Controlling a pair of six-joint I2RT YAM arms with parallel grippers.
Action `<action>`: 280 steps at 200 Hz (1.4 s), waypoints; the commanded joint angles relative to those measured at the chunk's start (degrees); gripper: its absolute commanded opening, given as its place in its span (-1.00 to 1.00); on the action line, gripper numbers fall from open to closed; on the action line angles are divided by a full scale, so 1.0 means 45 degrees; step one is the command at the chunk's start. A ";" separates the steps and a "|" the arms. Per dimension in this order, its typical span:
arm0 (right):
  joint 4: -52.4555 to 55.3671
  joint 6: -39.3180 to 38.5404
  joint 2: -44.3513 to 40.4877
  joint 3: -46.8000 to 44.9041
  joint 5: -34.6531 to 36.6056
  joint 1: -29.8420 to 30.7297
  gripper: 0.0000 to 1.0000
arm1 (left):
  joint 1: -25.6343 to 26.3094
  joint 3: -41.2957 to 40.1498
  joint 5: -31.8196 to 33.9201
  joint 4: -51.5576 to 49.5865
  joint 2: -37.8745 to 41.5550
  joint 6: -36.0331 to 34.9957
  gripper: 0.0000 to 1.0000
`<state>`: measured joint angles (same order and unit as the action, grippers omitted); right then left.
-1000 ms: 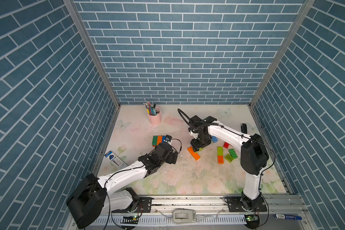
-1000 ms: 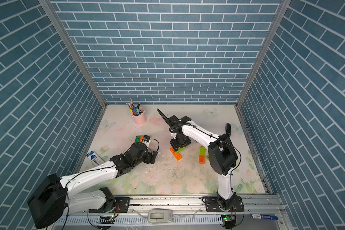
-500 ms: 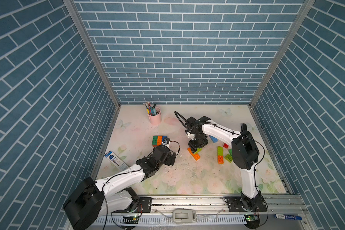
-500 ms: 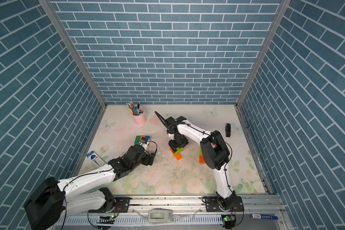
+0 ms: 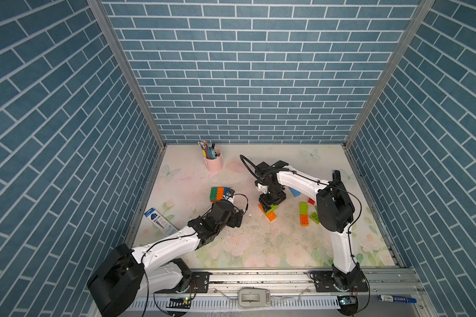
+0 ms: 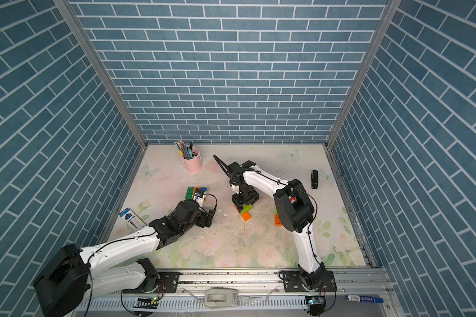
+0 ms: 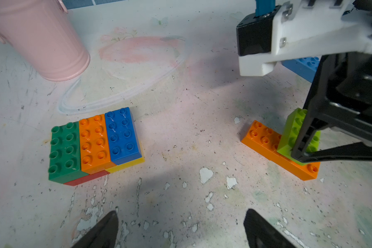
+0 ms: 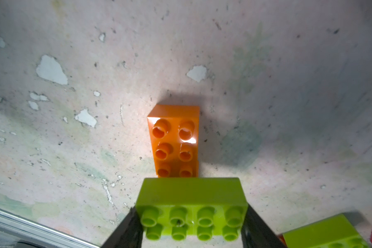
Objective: Assemble a rectangle with lego
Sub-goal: Assemble the lego brick with the lego brick.
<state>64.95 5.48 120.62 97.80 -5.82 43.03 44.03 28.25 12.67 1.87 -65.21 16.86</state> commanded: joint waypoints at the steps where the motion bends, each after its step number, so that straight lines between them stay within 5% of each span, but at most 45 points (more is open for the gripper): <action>1: 0.0452 -0.0548 0.0256 0.0376 -0.0056 0.0029 -0.68 | 0.0020 -0.0160 0.0062 0.0132 -0.0061 -0.0157 0.86; 280: 0.0908 -0.0414 0.1025 0.0718 0.0641 0.0059 -1.00 | 0.0020 -0.0415 0.0030 0.0290 0.0219 -0.0290 0.86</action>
<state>66.81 5.48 123.39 100.55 -4.08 43.03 44.03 27.27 12.62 2.55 -65.19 16.16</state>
